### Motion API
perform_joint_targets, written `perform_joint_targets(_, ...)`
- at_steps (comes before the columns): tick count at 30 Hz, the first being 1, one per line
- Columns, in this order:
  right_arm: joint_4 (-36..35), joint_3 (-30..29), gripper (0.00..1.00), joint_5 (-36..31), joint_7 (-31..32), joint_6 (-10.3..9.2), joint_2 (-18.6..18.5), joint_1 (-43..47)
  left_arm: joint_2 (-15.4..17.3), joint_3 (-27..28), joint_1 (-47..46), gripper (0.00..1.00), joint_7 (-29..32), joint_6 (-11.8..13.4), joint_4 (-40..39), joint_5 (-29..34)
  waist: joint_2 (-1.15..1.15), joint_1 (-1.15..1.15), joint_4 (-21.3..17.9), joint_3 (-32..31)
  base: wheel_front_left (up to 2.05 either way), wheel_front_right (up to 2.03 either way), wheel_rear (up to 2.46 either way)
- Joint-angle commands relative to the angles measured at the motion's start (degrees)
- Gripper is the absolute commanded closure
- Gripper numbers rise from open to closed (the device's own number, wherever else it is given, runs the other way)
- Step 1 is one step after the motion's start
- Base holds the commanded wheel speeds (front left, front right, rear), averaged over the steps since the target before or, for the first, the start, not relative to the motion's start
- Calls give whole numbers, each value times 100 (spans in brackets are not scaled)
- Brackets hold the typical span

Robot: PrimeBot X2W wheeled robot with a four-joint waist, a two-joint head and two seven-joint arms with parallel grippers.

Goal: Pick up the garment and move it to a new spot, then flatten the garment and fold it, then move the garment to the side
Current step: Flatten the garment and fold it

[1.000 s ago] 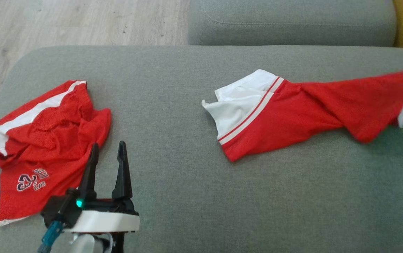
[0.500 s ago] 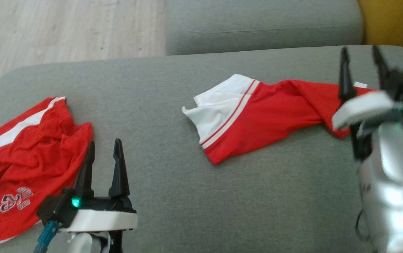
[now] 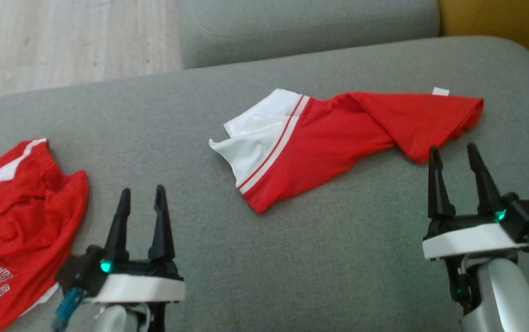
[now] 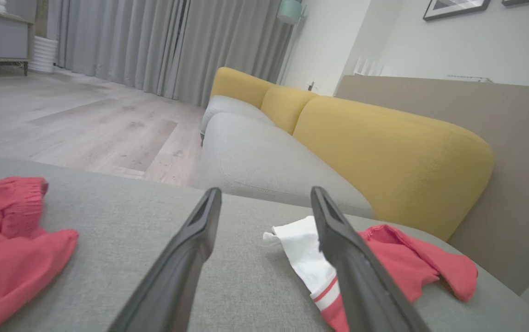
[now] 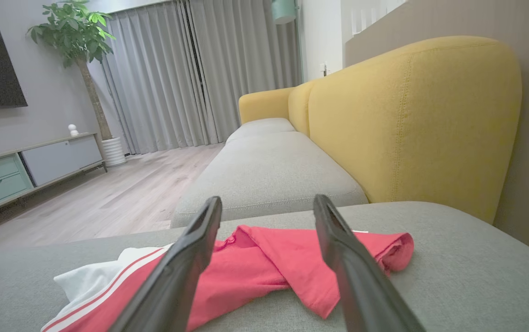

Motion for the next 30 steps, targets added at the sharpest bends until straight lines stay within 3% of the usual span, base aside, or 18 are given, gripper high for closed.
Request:
perform_joint_targets(1,-296,147,0,47,-62,-4,-15,-308,3,70,-477,0,-53,-13,-40,43,0,1,-139,190,0,0,0)
perform_joint_targets(6,-408,81,0,52,-63,-4,-15,-412,3,-191,-1030,0,129,-61,476,89,0,1,-265,474,0,0,0)
perform_joint_targets(16,-520,138,0,84,-63,-4,-14,-591,60,-353,-2666,0,1378,17,2198,62,0,1,-648,1108,0,0,0)
perform_joint_targets(24,-552,185,0,179,-63,-4,-14,-657,53,-144,-3281,0,1551,198,3015,-198,0,1,-871,1278,0,0,0)
perform_joint_targets(30,-545,238,0,260,-63,-4,-14,-662,49,-185,-3461,0,1641,87,3303,-333,0,1,-966,1298,0,0,0)
